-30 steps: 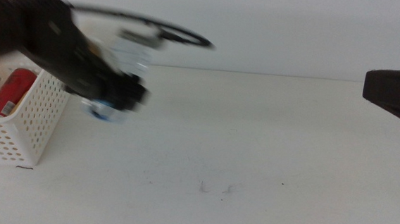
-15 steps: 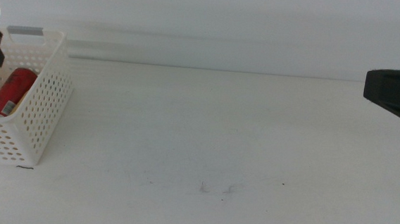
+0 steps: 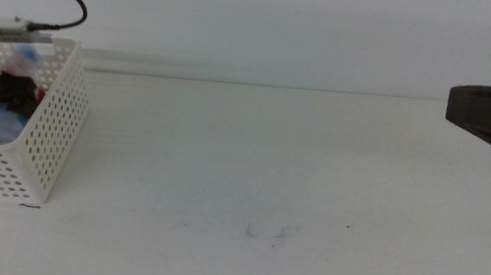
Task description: Use arms to grab the bottles and put them into the dustbin to the left of the table.
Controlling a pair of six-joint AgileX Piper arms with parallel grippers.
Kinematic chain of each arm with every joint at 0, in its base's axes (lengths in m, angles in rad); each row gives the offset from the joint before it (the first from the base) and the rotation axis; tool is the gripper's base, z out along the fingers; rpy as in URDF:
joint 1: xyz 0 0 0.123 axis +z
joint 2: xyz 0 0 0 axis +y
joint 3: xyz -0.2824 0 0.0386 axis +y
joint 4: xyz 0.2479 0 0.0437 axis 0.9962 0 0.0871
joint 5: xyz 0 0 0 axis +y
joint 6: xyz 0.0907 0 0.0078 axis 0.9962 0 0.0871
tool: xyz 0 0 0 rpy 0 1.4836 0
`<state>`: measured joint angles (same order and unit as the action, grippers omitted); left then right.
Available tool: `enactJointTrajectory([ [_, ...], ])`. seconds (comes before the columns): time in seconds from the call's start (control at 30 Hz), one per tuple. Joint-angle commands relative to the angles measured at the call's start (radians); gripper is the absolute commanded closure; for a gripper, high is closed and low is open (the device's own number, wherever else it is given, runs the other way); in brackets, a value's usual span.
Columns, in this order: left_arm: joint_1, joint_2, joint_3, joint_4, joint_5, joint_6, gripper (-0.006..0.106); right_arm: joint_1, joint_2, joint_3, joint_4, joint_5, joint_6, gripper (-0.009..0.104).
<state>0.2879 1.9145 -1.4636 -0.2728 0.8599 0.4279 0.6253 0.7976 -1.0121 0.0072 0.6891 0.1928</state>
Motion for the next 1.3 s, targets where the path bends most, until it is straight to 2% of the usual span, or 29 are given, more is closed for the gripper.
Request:
enactJointTrajectory([
  [0.0,0.001,-0.021,-0.013,-0.027,-0.030,0.011,0.006,0.002,-0.005,0.004,-0.007,-0.006,-0.002,0.004],
  [0.27,-0.022,-0.184,0.028,-0.054,0.042,-0.010,0.007,0.002,-0.005,0.004,-0.007,-0.006,-0.002,0.004],
  [0.6,-0.150,-0.751,0.401,-0.060,-0.167,0.017,0.007,0.002,-0.005,0.004,-0.007,-0.006,-0.002,0.004],
  [0.83,-0.238,-1.103,0.493,-0.070,-0.198,0.020,0.007,0.002,-0.005,0.004,-0.007,-0.006,-0.002,0.004],
  [1.03,-0.238,-1.239,0.522,-0.073,-0.194,0.002,0.007,0.002,-0.005,0.004,-0.007,-0.006,-0.002,0.004],
  [1.27,-0.238,-1.254,0.522,-0.105,-0.185,0.002,0.007,0.002,-0.005,0.004,-0.007,-0.006,-0.002,0.004],
])
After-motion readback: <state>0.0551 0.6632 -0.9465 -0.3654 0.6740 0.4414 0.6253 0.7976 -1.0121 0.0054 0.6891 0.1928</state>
